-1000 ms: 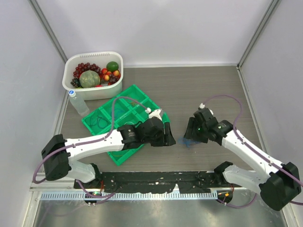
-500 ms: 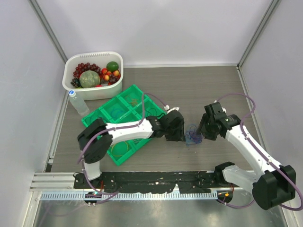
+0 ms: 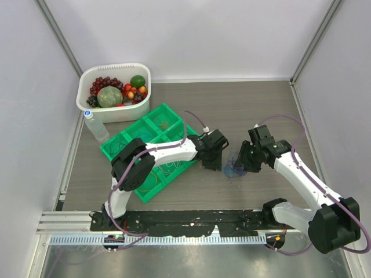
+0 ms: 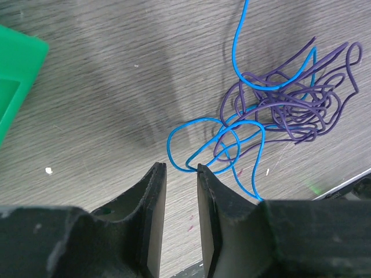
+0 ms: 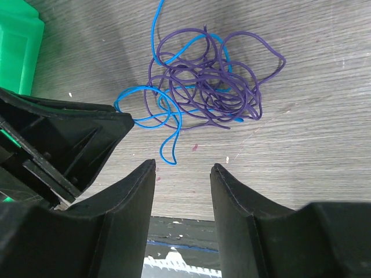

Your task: Untangle the cables

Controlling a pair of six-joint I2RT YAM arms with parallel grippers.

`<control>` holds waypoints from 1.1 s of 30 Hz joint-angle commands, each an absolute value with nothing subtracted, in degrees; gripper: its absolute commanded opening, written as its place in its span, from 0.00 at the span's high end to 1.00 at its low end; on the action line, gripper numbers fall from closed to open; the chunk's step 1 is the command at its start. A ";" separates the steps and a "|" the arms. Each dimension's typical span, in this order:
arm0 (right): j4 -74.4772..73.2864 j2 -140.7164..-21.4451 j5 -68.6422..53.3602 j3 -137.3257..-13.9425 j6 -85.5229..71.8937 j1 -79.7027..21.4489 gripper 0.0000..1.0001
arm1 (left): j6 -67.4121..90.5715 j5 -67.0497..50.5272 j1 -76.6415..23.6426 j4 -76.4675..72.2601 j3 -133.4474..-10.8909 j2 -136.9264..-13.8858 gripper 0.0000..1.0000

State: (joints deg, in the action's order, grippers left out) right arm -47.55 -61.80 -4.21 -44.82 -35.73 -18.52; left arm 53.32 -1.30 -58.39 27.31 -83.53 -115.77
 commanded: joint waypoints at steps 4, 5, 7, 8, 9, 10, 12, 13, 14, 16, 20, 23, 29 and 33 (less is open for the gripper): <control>-44.74 -63.45 -7.82 -43.68 -33.66 -18.37 0.52 | 51.33 -4.04 -58.01 25.41 -85.52 -116.02 0.62; -44.82 -63.63 -8.00 -43.77 -33.58 -18.37 0.52 | 51.33 -4.30 -58.09 25.05 -85.60 -116.28 0.58; -44.65 -63.90 -8.26 -43.86 -33.40 -18.46 0.52 | 51.59 -4.31 -58.10 24.87 -86.22 -117.07 0.55; -44.74 -64.07 -8.26 -43.94 -33.49 -18.37 0.52 | 51.68 -4.39 -58.10 25.13 -86.66 -117.51 0.55; -44.65 -64.07 -8.35 -44.12 -33.31 -18.37 0.52 | 51.85 -4.57 -58.10 25.66 -87.10 -117.94 0.54; -44.91 -64.16 -8.35 -44.21 -33.31 -18.37 0.52 | 51.94 -4.57 -58.10 25.84 -87.36 -118.21 0.54; -45.00 -64.16 -8.09 -44.30 -33.05 -18.37 0.52 | 52.38 -3.79 -58.10 25.49 -87.10 -118.30 0.56; -44.91 -64.07 -7.91 -44.12 -32.96 -18.37 0.52 | 52.38 -3.34 -57.92 25.66 -87.27 -118.56 0.58; -44.56 -64.16 -7.91 -44.03 -33.13 -18.37 0.52 | 52.12 -3.08 -58.01 25.93 -87.54 -118.91 0.61; -44.12 -64.68 -8.43 -43.51 -32.87 -18.37 0.52 | 51.16 -2.64 -57.83 27.06 -88.76 -119.53 0.71; -42.28 -66.18 -10.98 -42.54 -32.70 -18.46 0.53 | 48.79 -1.50 -58.36 32.24 -92.37 -118.49 0.99; -39.47 -68.11 -14.32 -41.84 -32.52 -18.54 0.55 | 47.73 1.47 -59.50 32.61 -90.89 -113.31 1.00; -35.60 -73.29 -15.64 -40.61 -34.01 -18.81 0.62 | 49.92 2.72 -63.19 29.00 -81.49 -99.95 1.00; -34.11 -77.51 -14.94 -40.43 -34.28 -19.16 0.62 | 48.25 3.43 -66.17 32.86 -82.52 -95.20 1.00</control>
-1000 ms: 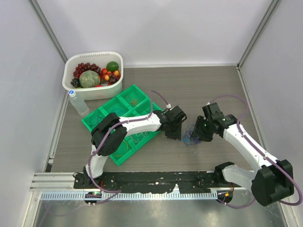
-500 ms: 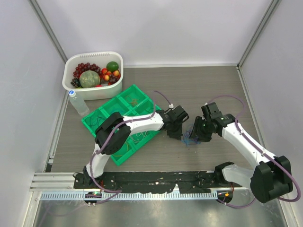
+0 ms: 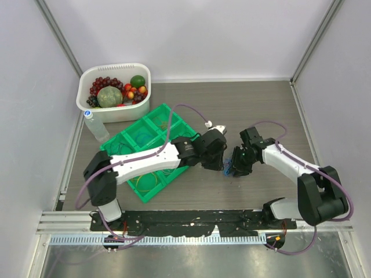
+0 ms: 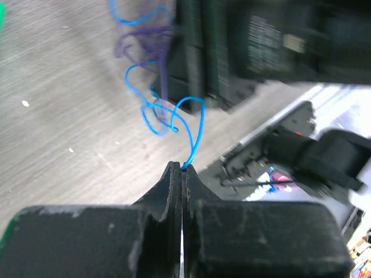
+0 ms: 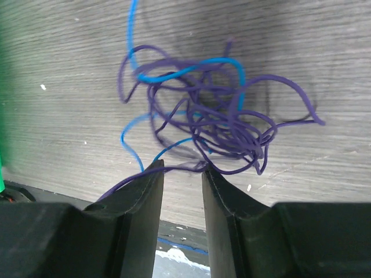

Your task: Untangle the cables

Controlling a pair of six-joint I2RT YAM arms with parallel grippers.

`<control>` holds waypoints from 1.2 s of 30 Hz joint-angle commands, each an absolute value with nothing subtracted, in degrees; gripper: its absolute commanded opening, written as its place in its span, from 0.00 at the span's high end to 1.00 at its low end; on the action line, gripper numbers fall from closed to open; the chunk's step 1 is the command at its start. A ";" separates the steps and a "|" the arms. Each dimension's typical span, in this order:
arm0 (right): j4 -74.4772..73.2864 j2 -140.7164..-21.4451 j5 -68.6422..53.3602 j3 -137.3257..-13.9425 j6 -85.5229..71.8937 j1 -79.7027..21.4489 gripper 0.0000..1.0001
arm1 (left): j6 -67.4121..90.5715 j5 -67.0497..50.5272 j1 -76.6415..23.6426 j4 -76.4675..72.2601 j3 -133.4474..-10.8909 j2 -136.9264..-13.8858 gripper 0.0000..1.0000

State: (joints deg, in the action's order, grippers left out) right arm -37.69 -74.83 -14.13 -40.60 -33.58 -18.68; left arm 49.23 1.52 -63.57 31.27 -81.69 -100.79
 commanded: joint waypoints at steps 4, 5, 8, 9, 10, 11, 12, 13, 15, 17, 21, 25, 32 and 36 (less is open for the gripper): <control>-34.01 -79.89 -11.87 -40.96 -34.54 -19.07 0.62 | 47.81 5.09 -68.38 36.20 -84.98 -89.75 1.00; -34.19 -80.24 -9.69 -41.22 -34.54 -19.07 0.62 | 47.73 5.18 -68.47 36.65 -85.60 -88.00 1.00; -34.45 -81.29 -6.60 -41.40 -35.50 -19.07 0.62 | 46.94 6.93 -68.64 39.62 -88.84 -83.25 1.00; -34.98 -81.82 -5.63 -41.40 -35.77 -19.16 0.62 | 46.24 8.94 -68.64 41.47 -91.38 -81.67 1.00; -35.07 -82.44 -5.10 -41.57 -36.21 -18.99 0.62 | 45.36 10.97 -68.73 43.83 -93.41 -80.69 1.00; -35.24 -82.70 -5.01 -41.57 -36.47 -19.07 0.62 | 44.39 12.99 -68.64 46.12 -95.95 -80.07 1.00; -35.24 -83.05 -4.31 -41.49 -36.74 -18.99 0.62 | 43.25 14.49 -68.64 48.58 -98.59 -79.63 1.00; -35.33 -82.97 -3.96 -41.40 -37.17 -18.90 0.62 | 42.20 15.72 -68.64 50.26 -100.79 -79.19 1.00; -35.33 -82.71 -2.82 -41.13 -37.62 -18.37 0.62 | 40.17 16.87 -68.64 53.08 -105.53 -78.66 1.00; -35.68 -82.27 -1.85 -40.70 -37.79 -17.41 0.61 | 38.42 17.31 -68.73 54.48 -110.98 -78.66 1.00; -36.21 -81.30 -1.23 -39.82 -37.36 -12.94 0.61 | 36.65 17.67 -68.73 55.55 -122.23 -79.28 1.00; -37.44 -81.12 -2.10 -40.25 -35.25 -7.49 0.61 | 35.86 15.74 -68.64 52.92 -128.66 -79.19 1.00; -39.81 -77.70 -7.55 -43.77 -33.05 -5.98 0.60 | 38.58 12.47 -68.73 47.02 -129.29 -79.01 1.00; -41.22 -74.80 -11.86 -45.88 -30.68 -6.06 0.59 | 38.32 23.35 -68.21 52.10 -129.37 -78.92 1.00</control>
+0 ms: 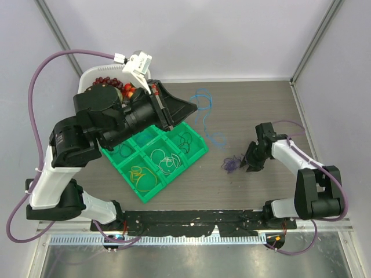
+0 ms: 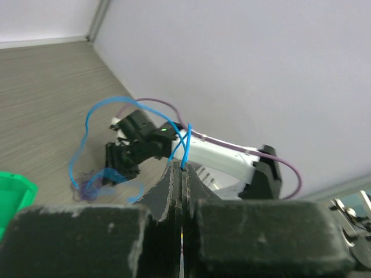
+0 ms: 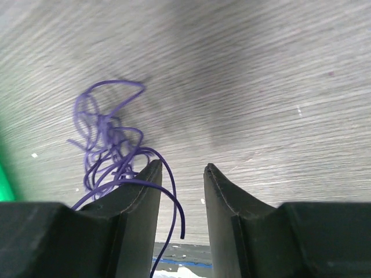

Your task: Untangle the cables

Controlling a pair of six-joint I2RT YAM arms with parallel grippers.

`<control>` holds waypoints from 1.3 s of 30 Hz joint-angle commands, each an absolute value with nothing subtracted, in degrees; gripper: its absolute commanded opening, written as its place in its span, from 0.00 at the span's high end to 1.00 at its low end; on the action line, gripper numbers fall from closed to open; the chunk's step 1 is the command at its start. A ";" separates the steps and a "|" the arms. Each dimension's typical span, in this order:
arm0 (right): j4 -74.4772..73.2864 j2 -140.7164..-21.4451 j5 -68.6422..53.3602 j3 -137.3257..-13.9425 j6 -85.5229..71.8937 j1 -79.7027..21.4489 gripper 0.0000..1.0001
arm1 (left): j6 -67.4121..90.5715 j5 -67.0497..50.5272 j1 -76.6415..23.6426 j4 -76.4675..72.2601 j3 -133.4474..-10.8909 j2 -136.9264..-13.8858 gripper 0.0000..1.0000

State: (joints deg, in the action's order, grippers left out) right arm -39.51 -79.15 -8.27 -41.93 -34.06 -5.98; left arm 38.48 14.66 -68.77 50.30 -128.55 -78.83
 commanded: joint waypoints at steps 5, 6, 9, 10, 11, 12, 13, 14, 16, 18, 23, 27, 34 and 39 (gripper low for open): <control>-43.06 -72.51 -11.69 -46.32 -27.95 -6.68 0.59 | 44.46 21.38 -57.07 62.30 -129.38 -80.33 1.00; -43.15 -72.07 -11.78 -45.80 -27.78 -6.59 0.59 | 45.17 18.92 -54.34 62.92 -127.98 -80.33 1.00; -42.01 -71.81 -12.66 -45.00 -27.86 -6.77 0.59 | 45.88 15.30 -48.27 62.93 -123.33 -79.54 1.00; -42.01 -72.24 -12.31 -45.35 -27.86 -6.77 0.59 | 45.97 14.16 -46.34 62.67 -122.09 -79.28 1.00; -41.92 -72.51 -12.30 -45.53 -27.60 -6.77 0.59 | 45.97 13.28 -44.14 62.32 -120.78 -79.19 1.00; -41.92 -73.21 -12.48 -45.79 -27.51 -6.77 0.59 | 46.14 12.58 -42.29 62.14 -119.72 -79.02 1.00; -41.92 -73.47 -12.57 -46.05 -27.42 -6.77 0.59 | 46.14 11.87 -39.58 61.79 -119.19 -79.10 1.00; -41.84 -74.17 -12.74 -46.05 -27.25 -6.77 0.59 | 46.06 11.26 -37.64 61.27 -118.40 -79.36 1.00; -41.66 -74.62 -13.01 -45.97 -27.07 -6.77 0.59 | 46.05 8.89 -33.68 60.82 -117.51 -79.80 1.00; -41.57 -74.71 -13.45 -45.88 -26.90 -6.85 0.59 | 46.23 7.13 -30.16 60.56 -117.42 -80.68 1.00; -41.31 -74.79 -14.06 -45.44 -26.90 -6.77 0.59 | 47.10 4.75 -23.13 58.80 -114.71 -81.21 1.00; -41.40 -75.58 -14.33 -45.70 -26.81 -6.77 0.59 | 48.86 4.04 -19.60 55.82 -109.61 -80.69 1.00; -41.40 -77.95 -15.12 -45.79 -26.46 -6.77 0.59 | 50.36 7.73 -17.67 53.44 -101.61 -78.58 1.00; -41.40 -78.22 -15.38 -45.62 -26.46 -6.85 0.59 | 50.10 10.28 -16.96 53.96 -98.70 -76.91 1.00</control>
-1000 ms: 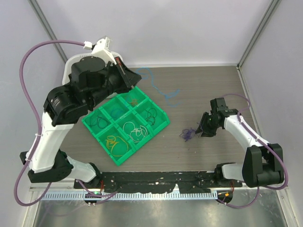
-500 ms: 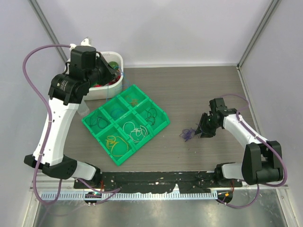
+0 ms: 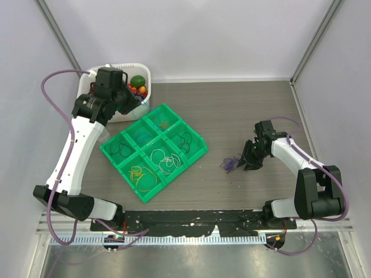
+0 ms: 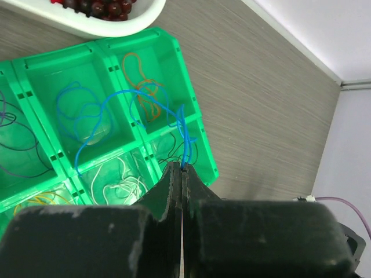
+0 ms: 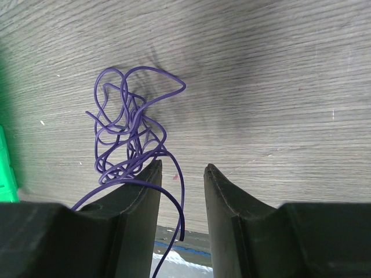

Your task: Untangle the cables

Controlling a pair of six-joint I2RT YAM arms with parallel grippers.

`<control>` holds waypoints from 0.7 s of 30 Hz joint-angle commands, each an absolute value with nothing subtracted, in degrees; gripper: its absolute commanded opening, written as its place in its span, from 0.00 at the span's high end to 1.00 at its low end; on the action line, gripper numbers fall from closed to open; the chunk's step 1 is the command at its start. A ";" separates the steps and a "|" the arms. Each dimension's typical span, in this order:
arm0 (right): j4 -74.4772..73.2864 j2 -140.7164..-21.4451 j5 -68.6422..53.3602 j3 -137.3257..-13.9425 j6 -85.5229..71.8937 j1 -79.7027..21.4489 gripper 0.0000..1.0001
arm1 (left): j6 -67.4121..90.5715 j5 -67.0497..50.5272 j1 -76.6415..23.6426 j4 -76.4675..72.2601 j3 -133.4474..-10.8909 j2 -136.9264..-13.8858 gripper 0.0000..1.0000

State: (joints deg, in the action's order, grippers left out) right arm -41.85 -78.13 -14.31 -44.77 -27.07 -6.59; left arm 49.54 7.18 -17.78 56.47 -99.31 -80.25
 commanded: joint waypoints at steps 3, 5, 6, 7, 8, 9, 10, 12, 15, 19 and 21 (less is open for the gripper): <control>-41.31 -78.31 -15.21 -45.53 -26.54 -6.77 0.59 | 48.87 13.00 -16.79 54.41 -99.75 -75.77 1.00; -41.13 -78.31 -15.12 -45.44 -26.63 -6.77 0.59 | 47.90 13.36 -16.70 54.14 -101.15 -75.50 1.00; -41.05 -78.48 -15.12 -45.44 -26.54 -6.77 0.59 | 47.29 12.92 -16.70 54.05 -102.21 -75.59 1.00; -41.04 -78.40 -15.12 -45.44 -26.54 -6.77 0.59 | 46.94 12.66 -16.70 54.14 -103.52 -75.59 1.00; -40.96 -78.40 -15.12 -45.44 -26.54 -6.77 0.59 | 46.59 12.40 -16.70 54.14 -104.41 -75.67 1.00; -40.96 -78.49 -15.12 -45.35 -26.63 -6.77 0.59 | 46.23 12.13 -16.70 53.97 -105.20 -75.59 1.00; -40.96 -78.40 -15.12 -45.35 -26.63 -6.77 0.59 | 45.97 12.04 -16.70 53.44 -105.64 -75.24 1.00; -41.04 -78.31 -15.12 -45.44 -26.54 -6.77 0.59 | 45.44 12.13 -16.70 52.39 -106.43 -74.80 1.00; -40.96 -78.31 -15.12 -45.26 -26.54 -6.77 0.59 | 44.91 12.65 -16.70 52.12 -107.05 -74.97 1.00; -40.69 -78.75 -15.38 -45.18 -26.54 -6.77 0.59 | 46.23 11.52 -16.35 52.12 -105.74 -76.11 1.00; -40.69 -78.92 -15.47 -45.18 -26.54 -6.77 0.59 | 46.58 11.08 -16.26 51.07 -103.90 -76.38 1.00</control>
State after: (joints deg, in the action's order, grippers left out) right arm -41.67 -78.24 -14.55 -44.77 -27.07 -6.63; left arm 46.30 11.40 -16.84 54.43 -105.43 -75.75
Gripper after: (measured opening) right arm 0.410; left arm 0.009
